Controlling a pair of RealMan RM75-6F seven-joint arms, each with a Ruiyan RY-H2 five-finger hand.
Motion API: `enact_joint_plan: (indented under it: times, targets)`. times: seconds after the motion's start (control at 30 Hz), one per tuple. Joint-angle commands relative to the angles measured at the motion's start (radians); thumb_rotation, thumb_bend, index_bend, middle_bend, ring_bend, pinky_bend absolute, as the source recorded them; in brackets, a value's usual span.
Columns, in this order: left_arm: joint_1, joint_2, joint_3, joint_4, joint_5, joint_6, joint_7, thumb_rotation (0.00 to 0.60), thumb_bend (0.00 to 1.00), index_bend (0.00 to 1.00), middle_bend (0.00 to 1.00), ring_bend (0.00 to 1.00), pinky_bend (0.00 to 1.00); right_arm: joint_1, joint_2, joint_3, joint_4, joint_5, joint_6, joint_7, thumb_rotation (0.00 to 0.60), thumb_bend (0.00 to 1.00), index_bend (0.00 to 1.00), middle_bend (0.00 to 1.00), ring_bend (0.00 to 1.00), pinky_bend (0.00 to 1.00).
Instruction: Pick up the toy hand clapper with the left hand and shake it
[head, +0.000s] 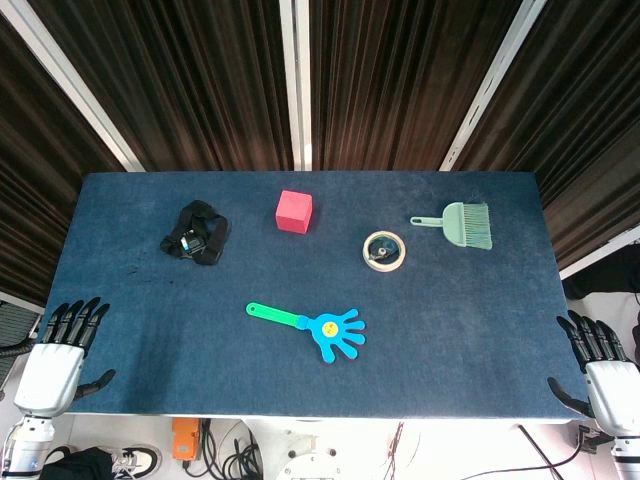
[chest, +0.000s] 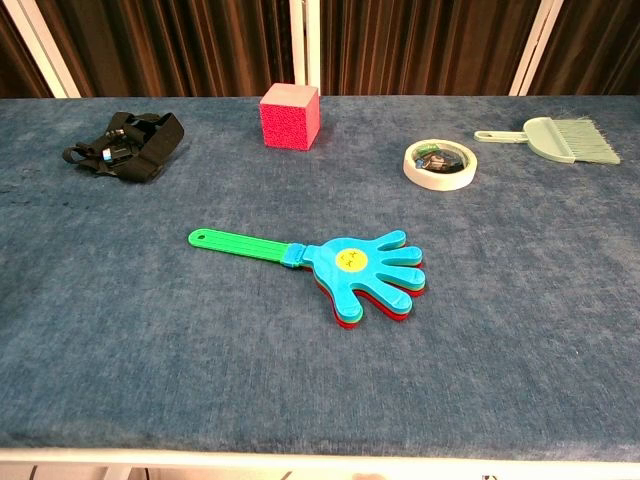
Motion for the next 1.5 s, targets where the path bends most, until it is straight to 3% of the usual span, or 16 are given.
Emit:
enact_joint_plan:
  times: [0.03, 0.43, 0.63, 0.8, 0.87, 1.17, 1.5]
  targets:
    - [0.001, 0.000, 0.001, -0.002, 0.001, -0.001, 0.002, 0.600, 0.13, 0.00, 0.00, 0.00, 0.00, -0.001, 0.001, -0.001, 0.002, -0.001, 0.001, 0.003, 0.600, 0.17, 0.00, 0.00, 0.00, 0.00]
    - [-0.036, 0.012, 0.000, -0.040, 0.027, -0.044, -0.019, 0.600, 0.15, 0.00, 0.00, 0.00, 0.00, 0.003, -0.001, 0.007, 0.011, 0.007, -0.002, 0.017, 0.600, 0.17, 0.00, 0.00, 0.00, 0.00]
    - [-0.121, 0.014, -0.015, -0.064, 0.053, -0.149, -0.018, 0.600, 0.17, 0.00, 0.00, 0.00, 0.00, 0.011, -0.002, 0.010, 0.006, 0.010, -0.014, 0.008, 0.600, 0.17, 0.00, 0.00, 0.00, 0.00]
    - [-0.236, -0.003, -0.028, -0.090, 0.114, -0.289, 0.037, 0.600, 0.21, 0.01, 0.00, 0.00, 0.00, 0.016, 0.003, 0.013, -0.003, 0.013, -0.020, -0.001, 0.600, 0.17, 0.00, 0.00, 0.00, 0.00]
    - [-0.298, -0.034, -0.047, -0.082, 0.115, -0.356, 0.004, 0.600, 0.21, 0.02, 0.00, 0.00, 0.00, 0.015, 0.003, 0.010, -0.003, 0.015, -0.025, -0.005, 0.600, 0.17, 0.00, 0.00, 0.00, 0.00]
    - [-0.490, -0.186, -0.139, 0.030, -0.005, -0.573, -0.050, 0.600, 0.22, 0.06, 0.00, 0.00, 0.00, 0.013, -0.008, 0.012, 0.018, 0.032, -0.032, 0.011, 0.600, 0.18, 0.00, 0.00, 0.00, 0.00]
    - [-0.598, -0.329, -0.171, 0.107, -0.194, -0.739, -0.009, 0.600, 0.27, 0.09, 0.00, 0.00, 0.00, 0.009, -0.001, 0.030, 0.048, 0.057, -0.018, 0.058, 0.600, 0.17, 0.00, 0.00, 0.00, 0.00]
